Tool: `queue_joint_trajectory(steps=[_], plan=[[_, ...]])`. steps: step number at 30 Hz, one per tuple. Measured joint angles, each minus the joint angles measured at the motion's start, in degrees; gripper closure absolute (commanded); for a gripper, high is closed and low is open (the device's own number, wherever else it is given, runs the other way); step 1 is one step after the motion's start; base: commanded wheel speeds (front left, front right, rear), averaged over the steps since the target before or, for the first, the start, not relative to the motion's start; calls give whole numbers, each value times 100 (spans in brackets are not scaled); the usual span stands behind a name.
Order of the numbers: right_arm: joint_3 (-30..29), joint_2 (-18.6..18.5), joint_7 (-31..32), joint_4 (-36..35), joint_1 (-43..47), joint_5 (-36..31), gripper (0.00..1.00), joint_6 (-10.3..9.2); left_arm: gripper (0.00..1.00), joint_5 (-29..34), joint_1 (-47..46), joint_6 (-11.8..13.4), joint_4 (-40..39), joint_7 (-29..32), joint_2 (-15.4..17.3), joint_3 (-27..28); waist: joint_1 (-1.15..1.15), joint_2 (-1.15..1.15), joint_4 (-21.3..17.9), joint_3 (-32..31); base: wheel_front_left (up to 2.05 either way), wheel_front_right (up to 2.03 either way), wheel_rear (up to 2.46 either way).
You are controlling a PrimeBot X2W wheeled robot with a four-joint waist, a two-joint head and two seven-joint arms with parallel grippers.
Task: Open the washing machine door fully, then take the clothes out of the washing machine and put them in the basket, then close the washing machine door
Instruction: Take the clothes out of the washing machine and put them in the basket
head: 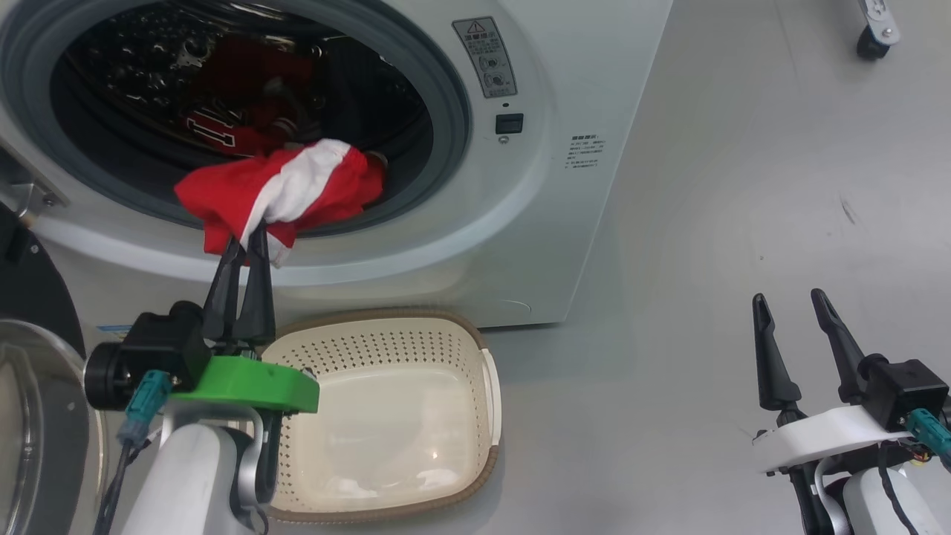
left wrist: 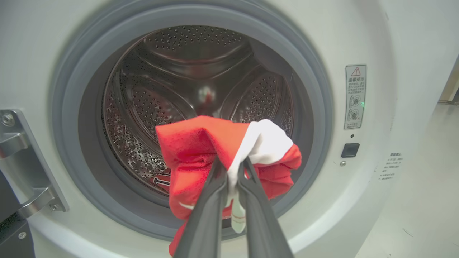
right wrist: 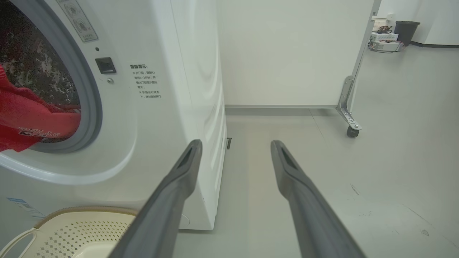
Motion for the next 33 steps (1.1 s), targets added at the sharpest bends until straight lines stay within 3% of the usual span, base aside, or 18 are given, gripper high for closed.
queue_joint_trajectory(steps=[12, 22, 33], plan=[[155, 36, 23, -167, 107, -14, 0, 0, 100, -209, 937, 42, -137, 545, 1, -261, 0, 0, 116, -222, 0, 0, 0], [200, 52, 77, -338, 96, -18, 0, 7, 100, -592, 1185, -18, 509, 870, -27, -397, 0, 0, -90, 81, 0, 0, 0], [226, 52, 87, -521, -86, -16, 0, 54, 100, -744, 882, 0, 1363, 905, -52, -105, 0, 0, -407, 495, 0, 0, 0]])
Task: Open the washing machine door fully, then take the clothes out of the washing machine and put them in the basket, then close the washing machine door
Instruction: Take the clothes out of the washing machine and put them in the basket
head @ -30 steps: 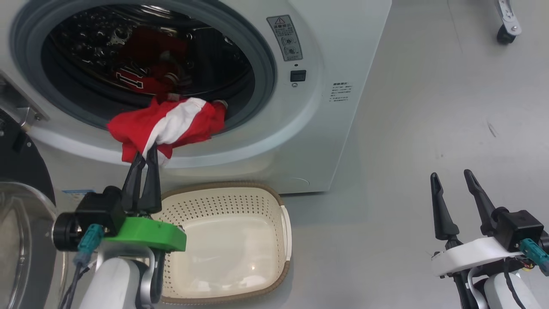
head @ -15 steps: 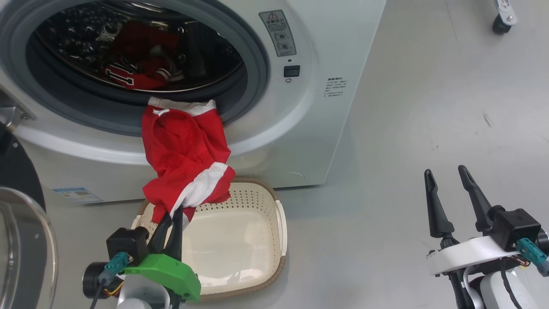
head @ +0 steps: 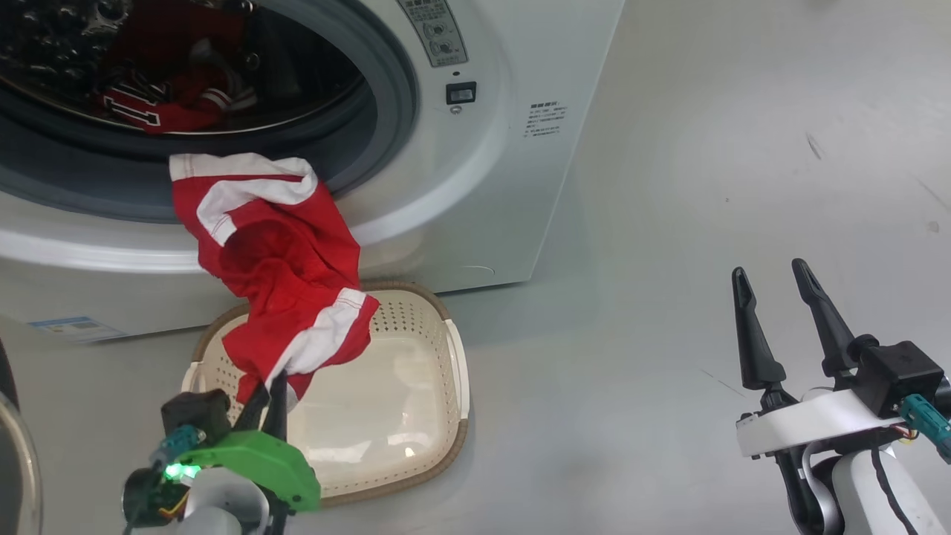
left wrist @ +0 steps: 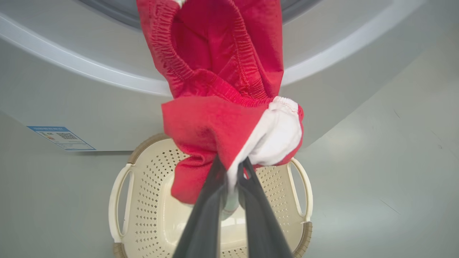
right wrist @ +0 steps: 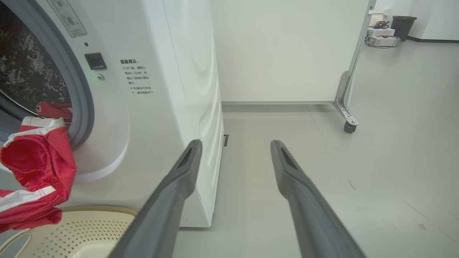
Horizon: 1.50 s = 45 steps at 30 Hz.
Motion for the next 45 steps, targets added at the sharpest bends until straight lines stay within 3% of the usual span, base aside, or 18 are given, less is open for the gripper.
queue_joint_trajectory(steps=[13, 14, 15, 16, 30, 45], plan=[[4, 81, -4, 14, -274, 69, 0, 57, 100, -281, -988, -66, 1358, 89, -16, 274, 0, 0, -488, 506, 0, 0, 0], [-8, 81, -9, 34, -280, 71, 0, 57, 80, -298, -1051, -81, 1457, 99, -20, 274, 0, 0, -511, 535, 0, 0, 0], [-14, 81, -9, 52, -283, 71, 0, 57, 50, -333, -1105, -89, 1560, 142, -22, 276, 0, 0, -532, 559, 0, 0, 0], [-18, 80, -10, 60, -285, 71, 0, 57, 0, -372, -1148, -93, 1650, 168, -26, 285, 0, 0, -549, 580, 0, 0, 0], [-64, 79, -20, 229, -398, 71, 0, 64, 0, -569, -1447, -166, 2516, -31, -49, 423, 0, 0, -565, 549, 0, 0, 0], [-31, 83, -62, 437, -297, 69, 0, 99, 0, -142, -1544, -270, 2203, -935, -52, 153, 0, 0, -373, 119, 0, 0, 0]])
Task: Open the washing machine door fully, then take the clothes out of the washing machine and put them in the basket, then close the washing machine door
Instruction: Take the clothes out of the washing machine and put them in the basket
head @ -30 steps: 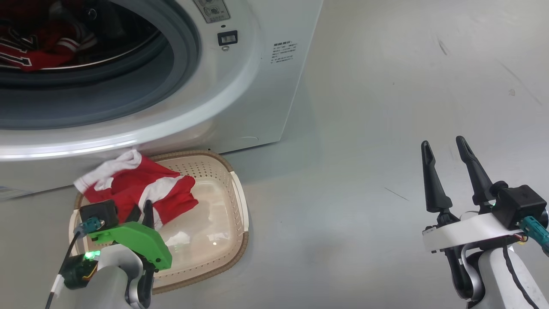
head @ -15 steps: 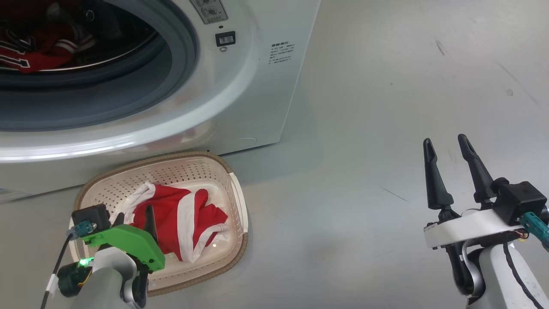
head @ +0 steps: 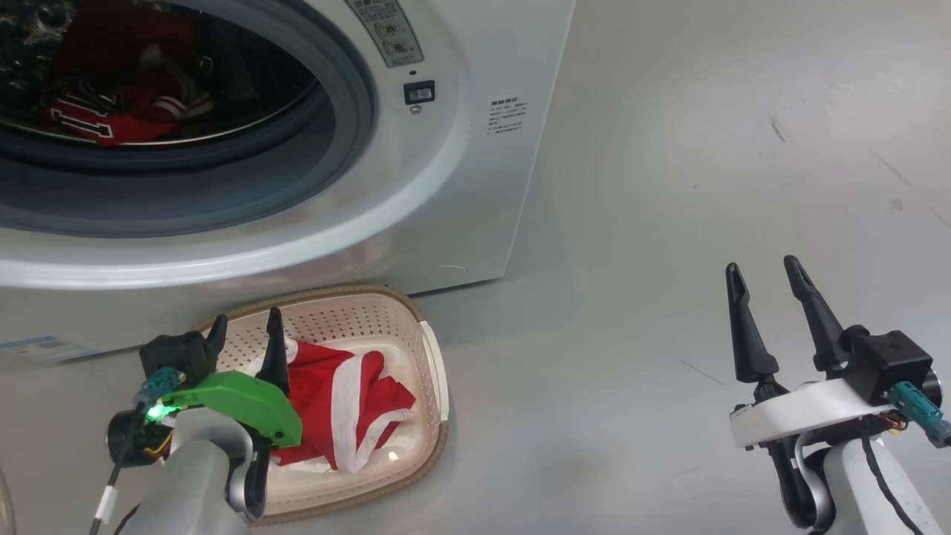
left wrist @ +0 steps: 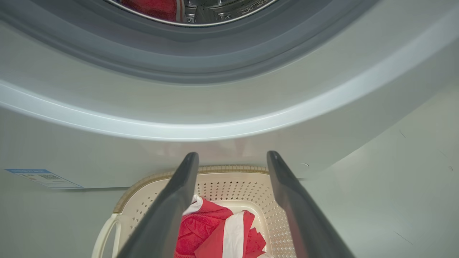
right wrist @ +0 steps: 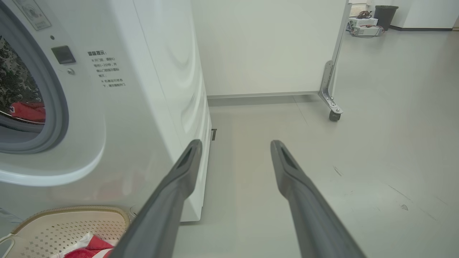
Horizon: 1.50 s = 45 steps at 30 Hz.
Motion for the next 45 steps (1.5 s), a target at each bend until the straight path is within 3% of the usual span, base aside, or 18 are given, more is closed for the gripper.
queue_joint_trajectory(steps=[18, 28, 32, 45], plan=[[122, -11, -1, 141, 400, -62, 0, -1, 0, 441, 261, -58, -1172, -124, -19, -254, 0, 0, 540, -857, 0, 0, 0], [185, -7, 2, 144, 623, -104, 0, -14, 0, 611, 907, 227, -1793, -125, 25, -156, 0, 0, 758, -1321, 0, 0, 0], [170, -7, 10, 120, 744, -105, 0, -104, 0, 668, 1110, 342, -2022, -125, 44, -132, 0, 0, 793, -1457, 0, 0, 0], [113, 15, 104, -35, 1043, -104, 0, -237, 0, 683, 1808, 480, -2757, -125, 104, -97, 0, 0, 842, -1751, 0, 0, 0]])
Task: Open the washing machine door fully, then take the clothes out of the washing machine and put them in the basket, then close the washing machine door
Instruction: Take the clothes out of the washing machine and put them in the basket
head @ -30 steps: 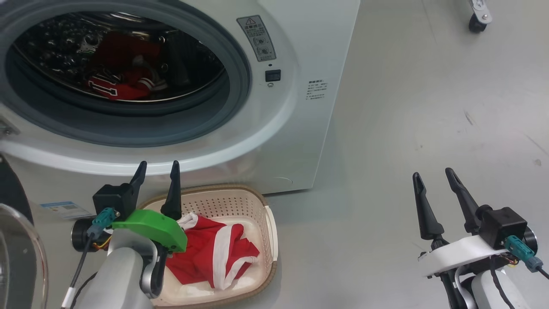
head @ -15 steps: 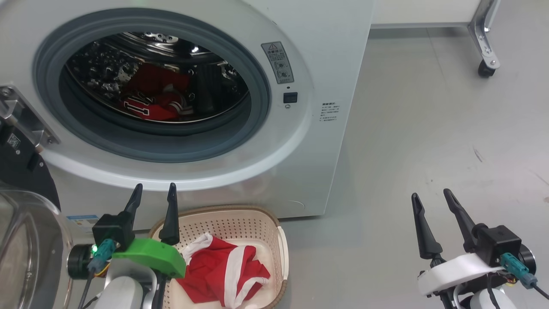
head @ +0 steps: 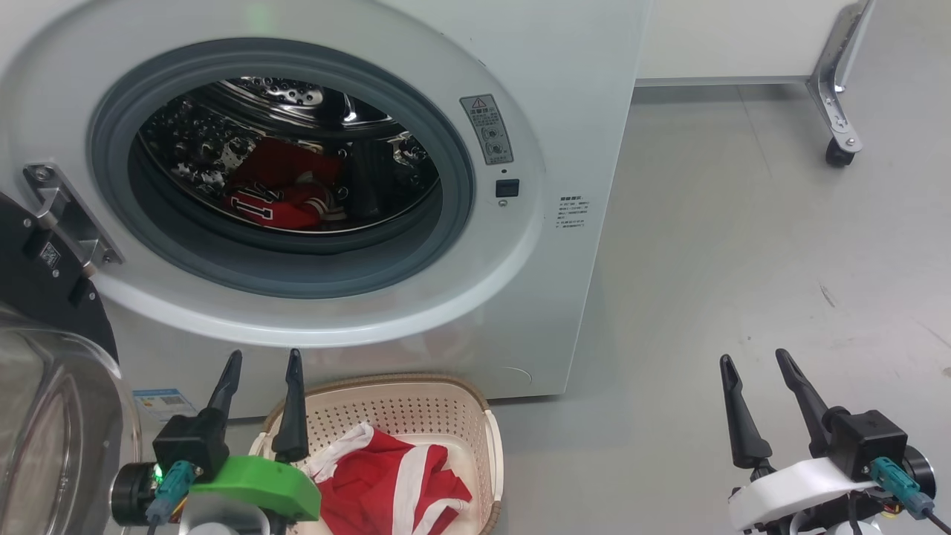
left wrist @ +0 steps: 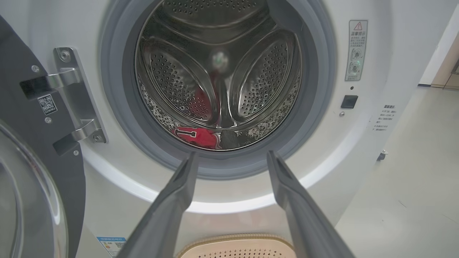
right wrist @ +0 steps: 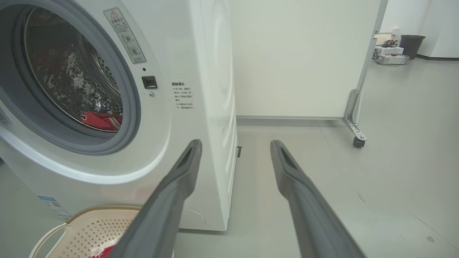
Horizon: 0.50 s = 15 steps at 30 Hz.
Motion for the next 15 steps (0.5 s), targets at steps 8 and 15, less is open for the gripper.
queue_joint_trajectory(steps=[8, 15], plan=[[15, 1, 26, -93, 44, 0, 0, -19, 0, 0, 232, 70, -357, 67, 31, 5, 0, 0, -13, -17, 0, 0, 0], [15, 0, 75, -151, 130, 0, 0, -25, 0, 3, 393, 112, -632, 172, 49, 4, 0, 0, -30, -19, 0, 0, 0]])
